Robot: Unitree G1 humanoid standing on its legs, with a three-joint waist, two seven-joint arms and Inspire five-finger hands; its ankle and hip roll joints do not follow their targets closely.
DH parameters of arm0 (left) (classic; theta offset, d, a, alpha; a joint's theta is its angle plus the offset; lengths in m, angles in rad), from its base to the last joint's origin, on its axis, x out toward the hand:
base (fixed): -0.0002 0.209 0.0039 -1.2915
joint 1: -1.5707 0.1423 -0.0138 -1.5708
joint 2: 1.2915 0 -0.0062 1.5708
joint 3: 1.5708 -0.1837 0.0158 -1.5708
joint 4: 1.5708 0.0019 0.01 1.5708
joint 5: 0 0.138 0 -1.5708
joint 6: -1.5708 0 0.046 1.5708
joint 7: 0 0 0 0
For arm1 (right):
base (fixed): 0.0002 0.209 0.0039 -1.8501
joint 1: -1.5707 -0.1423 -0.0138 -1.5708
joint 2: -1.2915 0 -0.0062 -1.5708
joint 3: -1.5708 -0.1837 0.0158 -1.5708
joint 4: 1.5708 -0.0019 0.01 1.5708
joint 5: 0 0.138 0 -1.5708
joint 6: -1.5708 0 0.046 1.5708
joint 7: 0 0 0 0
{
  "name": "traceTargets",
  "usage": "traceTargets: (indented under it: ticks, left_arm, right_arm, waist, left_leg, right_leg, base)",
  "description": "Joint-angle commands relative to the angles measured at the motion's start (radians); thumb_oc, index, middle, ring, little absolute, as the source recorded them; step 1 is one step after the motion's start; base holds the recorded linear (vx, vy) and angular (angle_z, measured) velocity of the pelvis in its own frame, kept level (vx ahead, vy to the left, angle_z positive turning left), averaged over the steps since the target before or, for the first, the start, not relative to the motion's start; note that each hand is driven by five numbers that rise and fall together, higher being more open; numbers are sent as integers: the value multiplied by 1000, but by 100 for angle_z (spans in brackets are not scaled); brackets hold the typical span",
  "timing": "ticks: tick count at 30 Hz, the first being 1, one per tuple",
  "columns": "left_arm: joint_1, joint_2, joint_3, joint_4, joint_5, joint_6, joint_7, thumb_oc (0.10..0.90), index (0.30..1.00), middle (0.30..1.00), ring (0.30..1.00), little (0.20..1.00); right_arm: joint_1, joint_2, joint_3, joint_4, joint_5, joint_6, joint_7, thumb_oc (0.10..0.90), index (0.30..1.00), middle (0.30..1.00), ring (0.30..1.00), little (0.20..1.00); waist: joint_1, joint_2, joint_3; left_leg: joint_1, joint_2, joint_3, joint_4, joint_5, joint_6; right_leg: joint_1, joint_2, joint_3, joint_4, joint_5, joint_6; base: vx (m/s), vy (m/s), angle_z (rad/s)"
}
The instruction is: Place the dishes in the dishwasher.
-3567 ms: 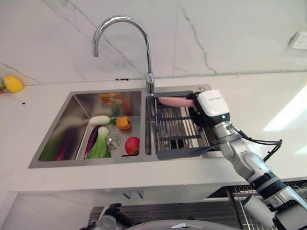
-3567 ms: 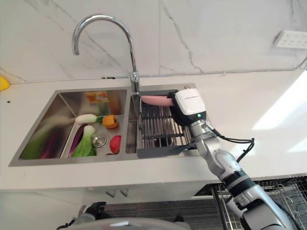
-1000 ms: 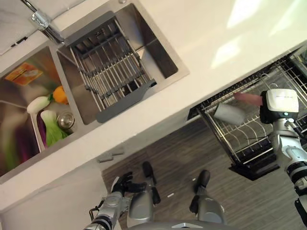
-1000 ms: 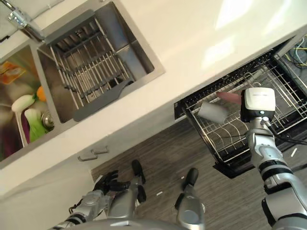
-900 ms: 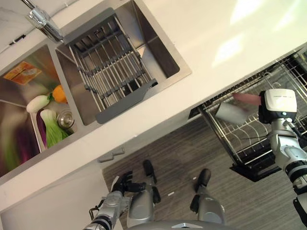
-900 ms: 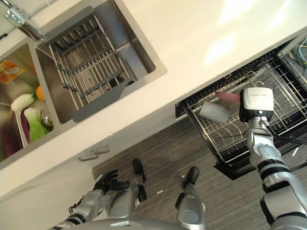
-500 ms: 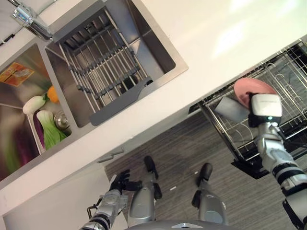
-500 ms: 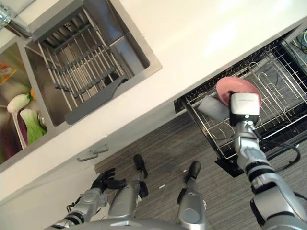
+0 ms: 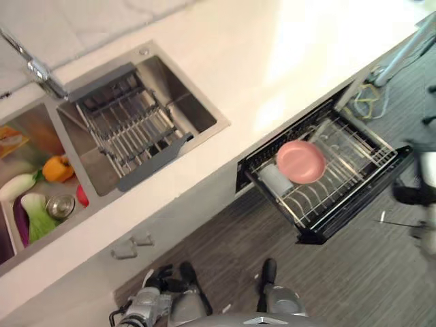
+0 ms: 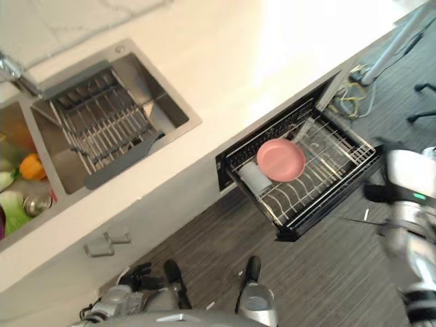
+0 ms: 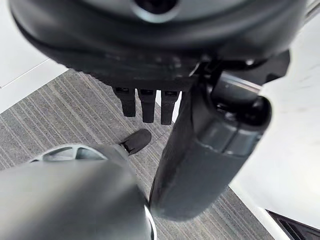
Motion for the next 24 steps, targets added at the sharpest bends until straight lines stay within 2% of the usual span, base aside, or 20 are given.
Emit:
traceTargets:
  ticks: [1, 2, 3, 5, 8, 9, 11, 13, 16, 17, 19, 20, 24]
  left_arm:
    - [6, 1, -1, 53, 43, 18, 3, 800, 900, 900, 900, 900]
    - [6, 1, -1, 53, 43, 18, 3, 800, 900, 900, 900, 900]
    - [18, -3, -1, 53, 44, 19, -2, 800, 900, 900, 900, 900]
    - [22, -4, -7, 50, 38, 21, -9, 800, 900, 900, 900, 900]
    - [28, -7, -8, 47, 31, 22, -11, 800, 900, 900, 900, 900]
    - [29, -5, -10, 43, 28, 23, -13, 800, 900, 900, 900, 900]
    - [32, -3, -7, 42, 29, 22, -11, 800, 900, 900, 900, 900]
    - [39, 3, -8, 44, 22, 17, -5, 800, 900, 900, 900, 900]
    - [43, 7, -7, 38, 10, 12, -3, 800, 900, 900, 900, 900]
    - [39, 11, -14, 27, -3, 5, 5, 800, 900, 900, 900, 900]
    - [35, 12, -17, 22, -12, 2, 10, 800, 900, 900, 900, 900]
    - [35, 12, -30, 8, -29, -8, 14, 800, 900, 900, 900, 900]
    - [42, 18, -37, 7, -37, -19, 11, 800, 900, 900, 900, 900]
  right_arm:
    - [-64, 32, -98, 180, 253, 42, -197, 400, 300, 300, 300, 300]
    - [-64, 32, -98, 180, 253, 42, -197, 400, 300, 300, 300, 300]
    - [-48, 66, -151, 354, 357, 50, -217, 400, 300, 300, 300, 300]
    - [-34, 91, -176, 480, 435, 39, -211, 400, 300, 300, 300, 300]
    - [-50, 136, -134, 583, 494, 23, -172, 400, 300, 300, 300, 300]
    - [-72, 163, -65, 595, 481, 27, -141, 400, 300, 300, 300, 300]
    - [-81, 174, -40, 584, 470, 27, -128, 400, 300, 300, 300, 300]
    - [-142, 209, 58, 560, 457, 14, -94, 400, 300, 300, 300, 300]
    - [-195, 224, 121, 531, 446, 4, -77, 400, 300, 300, 300, 300]
    - [-258, 227, 175, 531, 440, -2, -64, 400, 300, 300, 300, 300]
    - [-293, 225, 198, 528, 445, -9, -61, 400, 300, 300, 300, 300]
    - [-365, 224, 245, 544, 447, -13, -49, 400, 300, 300, 300, 300]
    - [-449, 188, 316, 525, 393, -9, -20, 400, 300, 300, 300, 300]
  waist:
    - [-11, 16, -15]
    - [-11, 16, -15]
    - [-17, 16, -24]
    - [-18, 18, -30]
    - [-14, 24, -27]
    - [-8, 31, -20]
    - [-5, 35, -18]
    - [11, 52, -9]
    - [21, 64, 6]
    - [36, 80, 24]
    - [40, 89, 34]
    - [60, 110, 49]
    - [87, 136, 63]
  left_leg:
    - [-4, 18, -10, 17, -30, -20]
    - [-4, 18, -10, 17, -30, -20]
    - [1, 17, -8, 15, -35, -18]
    - [4, 12, -8, 15, -39, -16]
    - [-2, 7, -12, 13, -38, -15]
    - [-10, 2, -17, 12, -36, -14]
    - [-12, 0, -19, 12, -35, -13]
    - [-16, -9, -32, 9, -33, -13]
    - [-26, -17, -44, 9, -29, -12]
    - [-43, -29, -59, 9, -25, -10]
    - [-55, -34, -68, 9, -23, -9]
    - [-75, -46, -81, 9, -17, -7]
    - [-97, -60, -104, 8, -8, -6]
  right_leg:
    - [26, -21, 26, 15, -89, 66]
    - [26, -21, 26, 15, -89, 66]
    - [31, -21, 26, 15, -90, 66]
    - [34, -23, 22, 15, -92, 67]
    - [31, -26, 19, 15, -91, 68]
    - [24, -30, 18, 15, -88, 69]
    - [23, -31, 18, 15, -87, 69]
    - [22, -37, 15, 15, -87, 68]
    - [20, -43, 10, 15, -84, 69]
    - [14, -53, 5, 15, -79, 68]
    - [6, -58, 2, 15, -75, 68]
    - [0, -71, -10, 15, -69, 67]
    - [-6, -91, -37, 21, -63, 68]
  base:
    - [104, 14, -20]
    - [58, 2, -7]
    - [54, 0, -2]
    - [54, 1, -6]
    - [7, 4, -11]
    - [-26, 14, -18]
    - [-14, 6, -7]
    - [-13, 32, 4]
    - [-42, 29, 12]
    - [-81, 42, 29]
    - [-97, 49, 40]
    - [-117, 63, 46]
    - [-36, 33, 38]
